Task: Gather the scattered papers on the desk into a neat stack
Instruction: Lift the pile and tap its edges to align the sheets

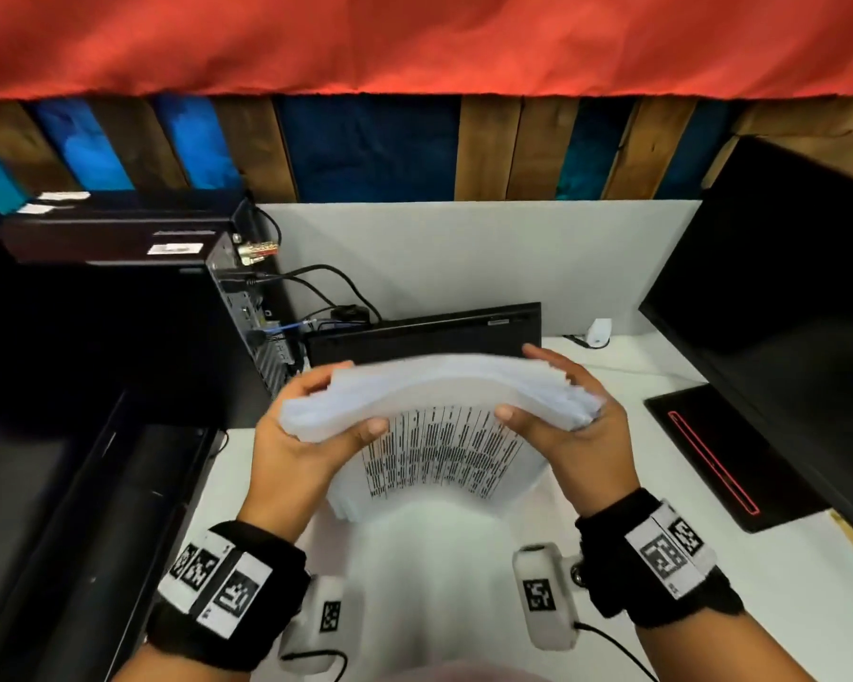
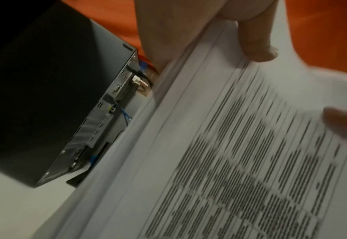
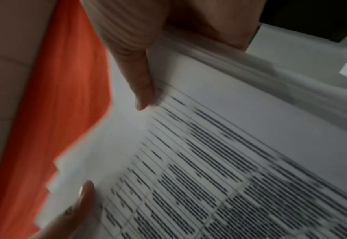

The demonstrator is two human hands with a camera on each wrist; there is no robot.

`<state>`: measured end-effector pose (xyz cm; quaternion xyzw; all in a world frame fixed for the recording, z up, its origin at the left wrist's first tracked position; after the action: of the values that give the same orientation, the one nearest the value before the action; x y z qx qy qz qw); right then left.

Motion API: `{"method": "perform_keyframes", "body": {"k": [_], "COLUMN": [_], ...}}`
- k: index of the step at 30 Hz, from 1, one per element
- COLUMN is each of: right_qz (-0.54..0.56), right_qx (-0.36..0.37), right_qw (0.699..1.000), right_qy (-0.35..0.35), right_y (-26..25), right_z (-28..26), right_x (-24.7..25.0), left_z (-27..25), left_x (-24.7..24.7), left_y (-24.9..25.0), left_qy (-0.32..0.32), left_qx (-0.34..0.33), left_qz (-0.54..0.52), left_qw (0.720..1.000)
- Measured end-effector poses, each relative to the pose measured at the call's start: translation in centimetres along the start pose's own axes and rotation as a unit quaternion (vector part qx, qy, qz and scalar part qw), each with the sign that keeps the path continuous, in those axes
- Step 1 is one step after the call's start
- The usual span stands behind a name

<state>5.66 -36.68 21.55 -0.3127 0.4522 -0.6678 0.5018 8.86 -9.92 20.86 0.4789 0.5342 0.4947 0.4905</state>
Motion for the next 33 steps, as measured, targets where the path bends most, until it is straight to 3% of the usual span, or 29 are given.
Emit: {"method": "perform_keyframes", "body": {"k": [3,6,9,11,20,24,28,33], "right_qz": [-0.029,-0.146,-0.359,-0.427,-0.354,-0.372,-0.33,-0.328], "right_qx": [0.083,0.184,0.297,0.303,0.247,0.253,0.199,0.23], "right_qw": [0.996,0.972,0.884,0.851,0.901,0.893,0.921,0.916], "right_qy": [0.009,0.014,-0.038,-0.032,0.037,0.007,0.058,0.02], "right_y": [-2.7,-5.1,-6.8,-6.5,-5.0,-4.4,-3.5,-3.7], "right_z": [0.7,0.4,-0.6,-0.8,-0.3,-0.3,-0.1,-1.0], "right_x": [-0.2,-0.8,-2.8,-3.0,-1.8,-2.8,-1.5,-3.3], "left_z": [0.1,-0.5,-0.7,-0.5,1.1,0.0,1.7,1.3], "left_x": [0.1,0.0,-0.7,-0.6,1.9,0.0,2.0,0.5], "left_y": [2.4,4.8,5.9,5.8,3.2,4.1,2.6,3.6], "left_qy": [0.016,0.044,0.08,0.102,0.145,0.158,0.23,0.202], "left_qx": [-0.062,-0.128,-0.154,-0.156,-0.102,-0.131,-0.072,-0.101], "left_qz": [-0.011,0.005,0.059,0.073,-0.072,-0.017,-0.049,-0.048], "left_qw": [0.998,0.991,0.983,0.98,0.982,0.979,0.969,0.973]}}
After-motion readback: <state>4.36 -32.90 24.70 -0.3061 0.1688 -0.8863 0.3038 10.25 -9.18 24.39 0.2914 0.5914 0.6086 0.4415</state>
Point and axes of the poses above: each hand's wrist, its own z-axis towards the middle knuckle, its own x-axis out of the back of the hand, y = z × x, the point moved 9 cm from there along z, towards the middle knuckle, and after that the axes turned 13 degrees about x, right-handed, at the moved point
